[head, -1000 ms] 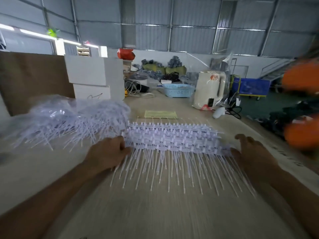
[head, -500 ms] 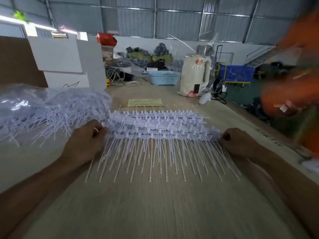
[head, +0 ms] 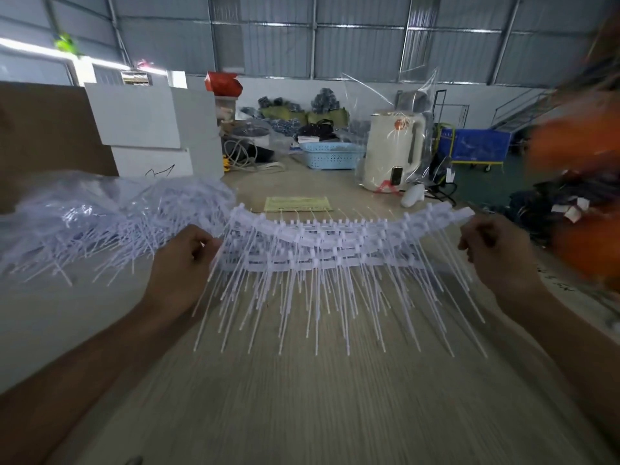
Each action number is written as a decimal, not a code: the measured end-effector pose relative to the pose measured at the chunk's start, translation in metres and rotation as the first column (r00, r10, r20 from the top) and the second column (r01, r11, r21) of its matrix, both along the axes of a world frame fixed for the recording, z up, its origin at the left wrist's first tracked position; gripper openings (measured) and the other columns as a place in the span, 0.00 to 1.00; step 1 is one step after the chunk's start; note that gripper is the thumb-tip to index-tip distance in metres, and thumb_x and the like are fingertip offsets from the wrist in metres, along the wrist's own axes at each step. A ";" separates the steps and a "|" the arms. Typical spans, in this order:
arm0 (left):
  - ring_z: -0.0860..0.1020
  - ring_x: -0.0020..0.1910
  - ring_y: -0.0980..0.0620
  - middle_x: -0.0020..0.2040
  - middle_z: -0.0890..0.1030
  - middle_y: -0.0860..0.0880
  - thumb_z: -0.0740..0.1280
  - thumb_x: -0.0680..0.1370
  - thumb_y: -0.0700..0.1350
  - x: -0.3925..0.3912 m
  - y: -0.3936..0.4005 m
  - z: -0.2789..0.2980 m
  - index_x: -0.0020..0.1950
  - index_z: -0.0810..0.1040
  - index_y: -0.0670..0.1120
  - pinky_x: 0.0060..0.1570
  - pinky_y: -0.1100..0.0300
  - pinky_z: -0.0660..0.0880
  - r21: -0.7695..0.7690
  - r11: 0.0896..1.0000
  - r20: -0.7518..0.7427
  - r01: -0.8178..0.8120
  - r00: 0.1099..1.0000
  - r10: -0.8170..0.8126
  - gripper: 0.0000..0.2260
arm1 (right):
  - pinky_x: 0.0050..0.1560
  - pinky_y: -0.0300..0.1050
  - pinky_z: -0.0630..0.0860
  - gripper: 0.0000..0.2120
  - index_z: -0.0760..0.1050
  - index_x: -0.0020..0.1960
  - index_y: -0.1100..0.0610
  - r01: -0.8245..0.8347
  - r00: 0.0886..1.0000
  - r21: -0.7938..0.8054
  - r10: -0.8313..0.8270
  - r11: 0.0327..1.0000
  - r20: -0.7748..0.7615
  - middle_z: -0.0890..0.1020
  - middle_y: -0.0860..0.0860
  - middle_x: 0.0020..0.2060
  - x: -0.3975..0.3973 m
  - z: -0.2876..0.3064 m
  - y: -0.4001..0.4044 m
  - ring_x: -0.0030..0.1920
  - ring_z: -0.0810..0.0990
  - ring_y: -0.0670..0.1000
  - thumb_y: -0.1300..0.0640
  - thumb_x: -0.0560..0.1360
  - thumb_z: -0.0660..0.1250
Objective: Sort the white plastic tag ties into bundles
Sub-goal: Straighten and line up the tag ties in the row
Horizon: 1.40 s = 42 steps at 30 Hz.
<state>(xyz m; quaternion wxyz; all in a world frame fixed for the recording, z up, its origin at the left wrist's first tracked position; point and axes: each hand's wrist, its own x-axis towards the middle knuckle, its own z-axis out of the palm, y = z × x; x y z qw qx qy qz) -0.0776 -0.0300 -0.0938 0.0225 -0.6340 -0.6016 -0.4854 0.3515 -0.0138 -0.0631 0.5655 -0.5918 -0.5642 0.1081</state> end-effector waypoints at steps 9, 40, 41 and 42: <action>0.79 0.36 0.57 0.37 0.81 0.55 0.68 0.79 0.47 -0.004 0.005 0.000 0.42 0.79 0.52 0.34 0.61 0.69 -0.309 0.951 -0.002 0.005 1.000 -0.006 0.06 | 0.39 0.42 0.72 0.03 0.80 0.46 0.52 0.020 0.942 -0.397 0.116 0.918 0.314 0.84 0.54 0.41 0.011 -0.012 0.007 0.37 0.81 0.51 0.58 0.79 0.69; 0.81 0.49 0.46 0.52 0.83 0.41 0.67 0.78 0.32 0.030 0.034 0.052 0.57 0.81 0.42 0.50 0.54 0.76 0.001 0.898 0.709 0.440 0.633 -0.311 0.11 | 0.66 0.58 0.73 0.17 0.74 0.69 0.54 -0.440 0.658 0.106 0.401 0.892 -0.638 0.80 0.48 0.65 -0.020 0.005 0.012 0.62 0.81 0.50 0.61 0.80 0.65; 0.81 0.50 0.46 0.52 0.82 0.42 0.67 0.78 0.30 0.032 0.034 0.053 0.59 0.80 0.41 0.51 0.54 0.77 0.027 0.892 0.713 0.451 0.617 -0.334 0.12 | 0.67 0.59 0.72 0.18 0.73 0.70 0.53 -0.453 0.653 0.119 0.419 0.884 -0.631 0.80 0.48 0.65 -0.024 0.009 0.010 0.63 0.81 0.50 0.60 0.81 0.65; 0.81 0.51 0.45 0.53 0.81 0.41 0.67 0.77 0.29 0.035 0.034 0.055 0.60 0.80 0.40 0.53 0.53 0.78 0.051 0.886 0.724 0.462 0.594 -0.351 0.13 | 0.67 0.59 0.72 0.19 0.72 0.70 0.52 -0.465 0.649 0.133 0.440 0.875 -0.620 0.80 0.47 0.65 -0.028 0.012 0.007 0.63 0.81 0.50 0.60 0.81 0.65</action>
